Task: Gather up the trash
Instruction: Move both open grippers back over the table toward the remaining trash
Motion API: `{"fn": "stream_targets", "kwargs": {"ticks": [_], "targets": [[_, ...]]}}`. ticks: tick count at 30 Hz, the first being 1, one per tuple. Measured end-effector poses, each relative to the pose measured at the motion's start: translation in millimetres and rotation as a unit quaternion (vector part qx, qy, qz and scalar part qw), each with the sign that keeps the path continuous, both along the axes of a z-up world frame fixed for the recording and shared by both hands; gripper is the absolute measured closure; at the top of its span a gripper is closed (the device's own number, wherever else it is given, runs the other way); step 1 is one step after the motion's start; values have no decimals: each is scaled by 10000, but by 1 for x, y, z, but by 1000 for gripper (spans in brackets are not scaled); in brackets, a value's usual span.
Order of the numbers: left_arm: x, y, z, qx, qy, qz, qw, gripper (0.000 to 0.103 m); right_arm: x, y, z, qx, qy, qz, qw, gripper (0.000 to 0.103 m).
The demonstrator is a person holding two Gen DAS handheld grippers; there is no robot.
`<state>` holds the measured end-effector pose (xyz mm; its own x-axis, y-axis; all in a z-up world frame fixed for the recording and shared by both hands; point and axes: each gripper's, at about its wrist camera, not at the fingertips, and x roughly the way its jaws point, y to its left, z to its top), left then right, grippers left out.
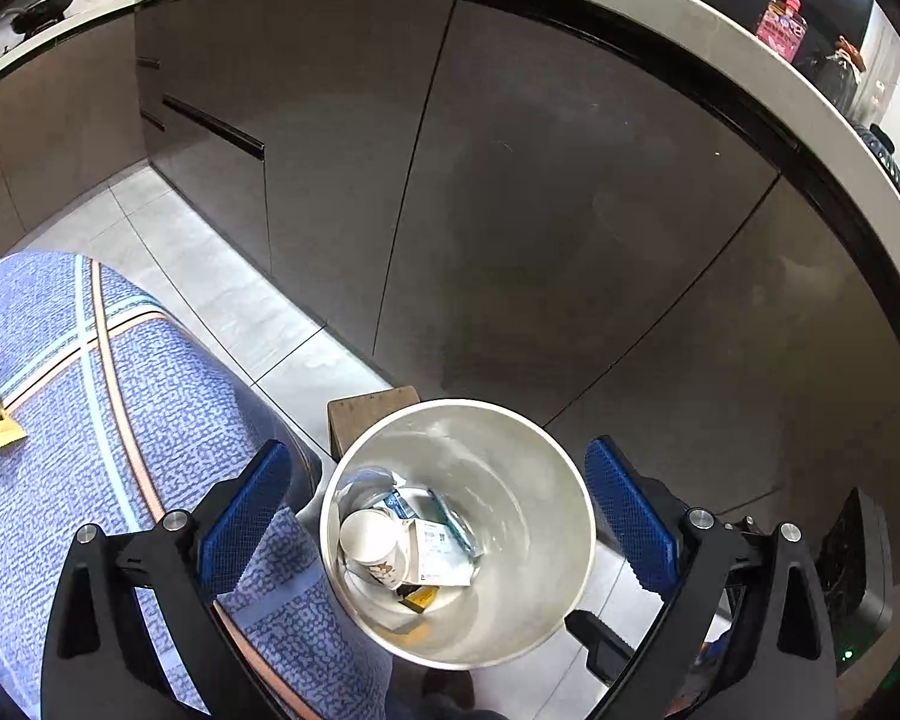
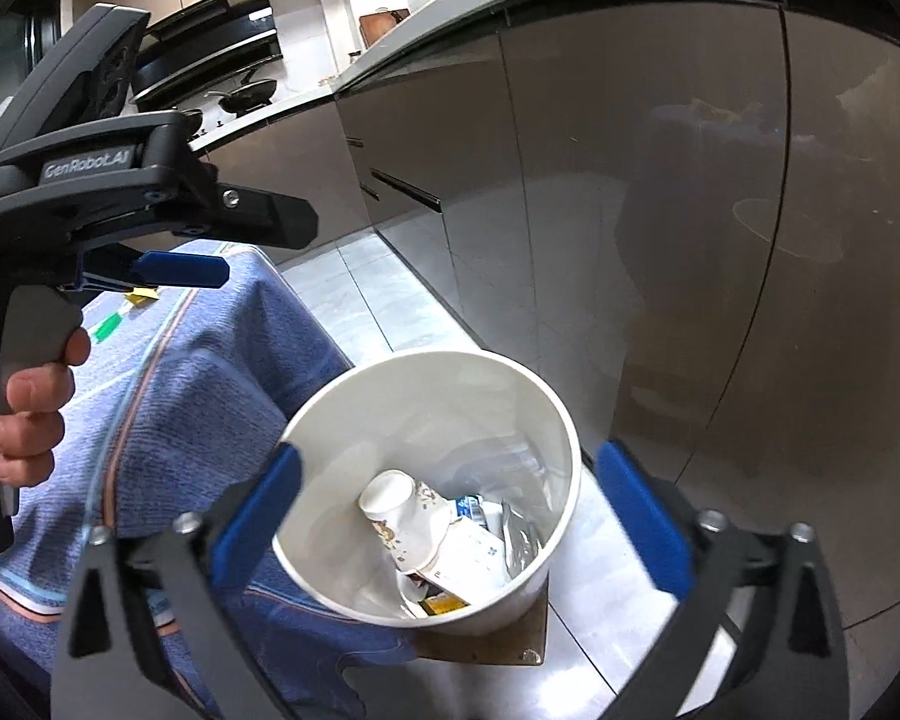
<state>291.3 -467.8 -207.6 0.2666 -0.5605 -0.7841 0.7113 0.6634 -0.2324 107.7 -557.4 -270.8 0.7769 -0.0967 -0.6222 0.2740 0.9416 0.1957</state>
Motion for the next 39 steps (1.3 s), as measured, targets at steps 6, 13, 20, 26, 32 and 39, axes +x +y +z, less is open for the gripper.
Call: {"fn": "stream_targets", "kwargs": {"ticks": [6, 13, 20, 26, 32, 39], "targets": [[-6, 14, 17, -22, -223, 84, 9997, 8, -1, 6, 11, 81, 53, 95, 9999, 3], [-20, 37, 46, -106, -504, 101, 9986, 8, -7, 20, 37, -89, -85, 113, 9999, 3], [-39, 81, 84, -324, -742, 289, 9963, 8, -14, 44, 76, -330, -318, 254, 9986, 3], [-54, 134, 116, -533, -1059, 738, 9902, 8, -18, 73, 110, -537, -543, 433, 9961, 3], [-66, 198, 131, -462, -1342, 1305, 9812, 8, -20, 107, 137, -683, -698, 642, 9931, 3], [-75, 279, 122, -362, -1230, 1914, 9731, 8, -21, 151, 162, -735, -885, 1021, 9881, 3]]}}
